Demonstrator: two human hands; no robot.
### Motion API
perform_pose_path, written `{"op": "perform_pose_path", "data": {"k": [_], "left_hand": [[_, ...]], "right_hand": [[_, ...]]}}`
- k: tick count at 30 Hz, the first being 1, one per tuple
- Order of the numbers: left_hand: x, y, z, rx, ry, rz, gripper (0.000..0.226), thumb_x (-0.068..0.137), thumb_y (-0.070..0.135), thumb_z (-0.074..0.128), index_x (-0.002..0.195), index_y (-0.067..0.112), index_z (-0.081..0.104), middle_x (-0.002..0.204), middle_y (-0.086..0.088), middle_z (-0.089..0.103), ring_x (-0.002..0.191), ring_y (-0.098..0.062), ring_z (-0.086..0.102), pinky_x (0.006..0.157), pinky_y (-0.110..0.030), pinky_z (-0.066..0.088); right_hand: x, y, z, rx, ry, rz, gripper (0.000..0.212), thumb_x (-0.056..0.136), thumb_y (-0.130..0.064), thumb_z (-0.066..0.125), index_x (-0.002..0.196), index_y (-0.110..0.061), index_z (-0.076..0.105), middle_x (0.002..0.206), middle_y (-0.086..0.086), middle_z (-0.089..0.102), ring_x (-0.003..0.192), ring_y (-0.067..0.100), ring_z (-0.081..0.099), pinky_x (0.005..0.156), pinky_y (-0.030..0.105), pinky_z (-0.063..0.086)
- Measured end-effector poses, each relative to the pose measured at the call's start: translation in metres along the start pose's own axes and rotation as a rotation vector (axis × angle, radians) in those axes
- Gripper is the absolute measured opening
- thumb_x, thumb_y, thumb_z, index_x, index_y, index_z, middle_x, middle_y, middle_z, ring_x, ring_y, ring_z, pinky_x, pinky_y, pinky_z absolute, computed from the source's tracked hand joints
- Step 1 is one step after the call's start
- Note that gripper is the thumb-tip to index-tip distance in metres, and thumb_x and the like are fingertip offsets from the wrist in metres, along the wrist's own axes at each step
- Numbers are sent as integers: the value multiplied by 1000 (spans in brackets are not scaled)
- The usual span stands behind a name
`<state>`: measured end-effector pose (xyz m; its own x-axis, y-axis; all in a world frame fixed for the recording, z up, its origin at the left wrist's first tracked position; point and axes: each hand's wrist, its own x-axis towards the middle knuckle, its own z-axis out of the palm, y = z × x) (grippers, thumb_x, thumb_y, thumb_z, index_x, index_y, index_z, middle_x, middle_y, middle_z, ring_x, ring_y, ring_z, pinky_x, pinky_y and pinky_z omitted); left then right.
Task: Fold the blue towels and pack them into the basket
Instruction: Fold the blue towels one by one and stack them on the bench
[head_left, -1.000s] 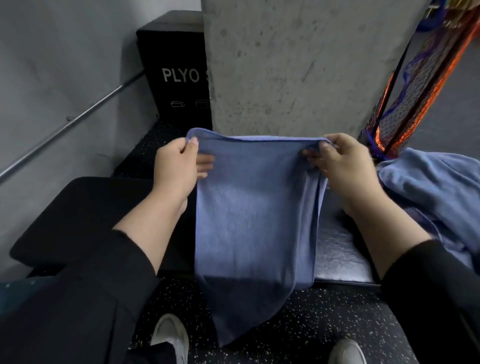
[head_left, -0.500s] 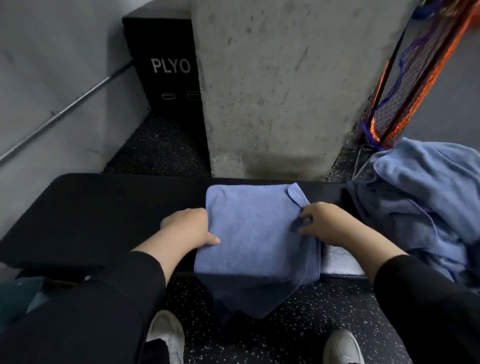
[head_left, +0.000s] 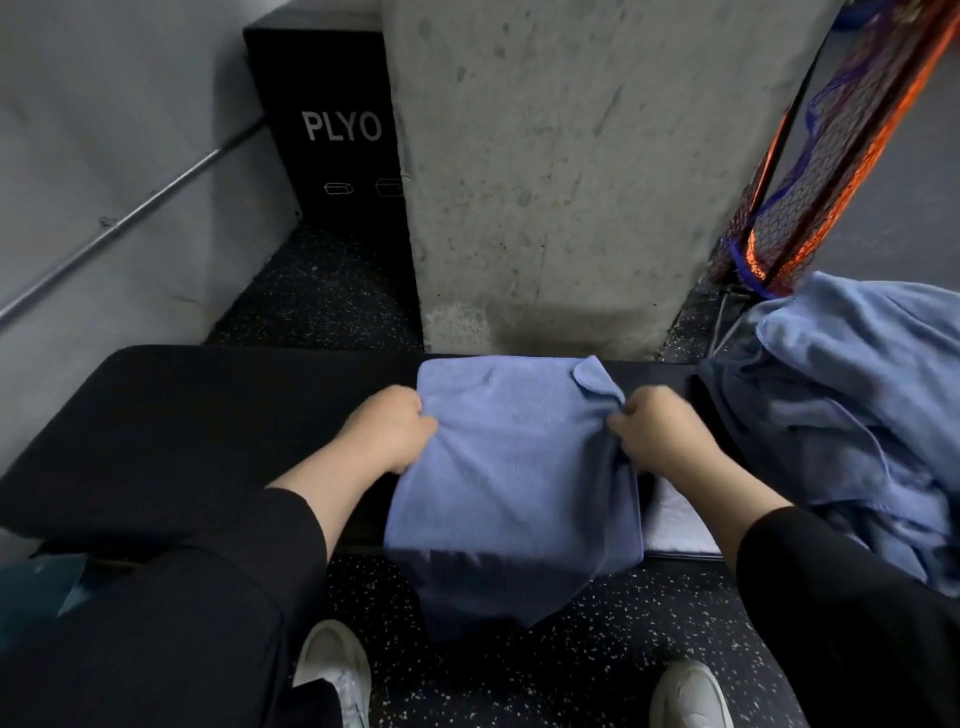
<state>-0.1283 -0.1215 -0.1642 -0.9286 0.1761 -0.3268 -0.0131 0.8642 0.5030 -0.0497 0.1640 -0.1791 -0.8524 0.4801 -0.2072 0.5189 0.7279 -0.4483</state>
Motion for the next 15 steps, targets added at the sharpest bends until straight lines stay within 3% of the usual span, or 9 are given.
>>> {"op": "perform_pose_path", "data": {"k": [3, 5, 6, 8, 10, 12, 15], "left_hand": [[12, 10, -14, -344, 208, 35, 19, 98, 17, 51, 80, 11, 55, 65, -7, 71, 54, -24, 66, 63, -40, 56], [19, 19, -22, -547, 251, 44, 17, 103, 19, 49, 110, 12, 63, 87, -4, 74, 77, -21, 72, 68, -37, 57], [23, 21, -23, -572, 223, 45, 27, 103, 20, 49, 128, 15, 59, 105, -3, 72, 93, -21, 70, 73, -35, 55], [27, 19, -19, -439, 100, 64, 51, 102, 25, 55, 151, 20, 41, 137, -1, 59, 122, -21, 59, 93, -36, 51], [27, 11, -11, -121, 18, 93, 60, 98, 32, 62, 151, 19, 40, 146, -3, 53, 130, -22, 53, 104, -39, 47], [24, 2, -6, 199, 29, 97, 49, 94, 38, 66, 136, 18, 52, 130, -2, 59, 113, -23, 59, 89, -39, 51], [15, -1, -11, 411, 14, 2, 35, 90, 44, 69, 111, 20, 53, 102, 2, 57, 86, -18, 58, 61, -33, 44]], "right_hand": [[24, -14, -15, 346, 180, -48, 36, 78, -45, 55, 76, -10, 63, 68, 7, 72, 72, 33, 71, 71, 46, 60], [33, -23, -22, 410, 191, -86, 25, 85, -37, 62, 90, -12, 66, 91, 12, 74, 88, 35, 70, 82, 47, 58], [33, -27, -21, 374, 154, -111, 22, 89, -29, 63, 102, -12, 66, 101, 13, 73, 94, 33, 68, 84, 42, 54], [29, -30, -13, 213, -14, -151, 36, 93, -26, 65, 121, -6, 57, 114, 13, 68, 98, 28, 60, 79, 36, 43], [23, -25, -3, 42, -134, -176, 49, 93, -29, 67, 133, -7, 51, 123, 14, 64, 103, 28, 57, 80, 34, 41], [18, -15, 1, -12, -112, -176, 55, 92, -29, 68, 143, -17, 49, 131, 11, 62, 115, 29, 58, 88, 32, 43], [13, -7, -4, -29, 50, -189, 50, 90, -28, 70, 136, -16, 57, 127, 9, 64, 117, 29, 59, 90, 33, 44]]}}
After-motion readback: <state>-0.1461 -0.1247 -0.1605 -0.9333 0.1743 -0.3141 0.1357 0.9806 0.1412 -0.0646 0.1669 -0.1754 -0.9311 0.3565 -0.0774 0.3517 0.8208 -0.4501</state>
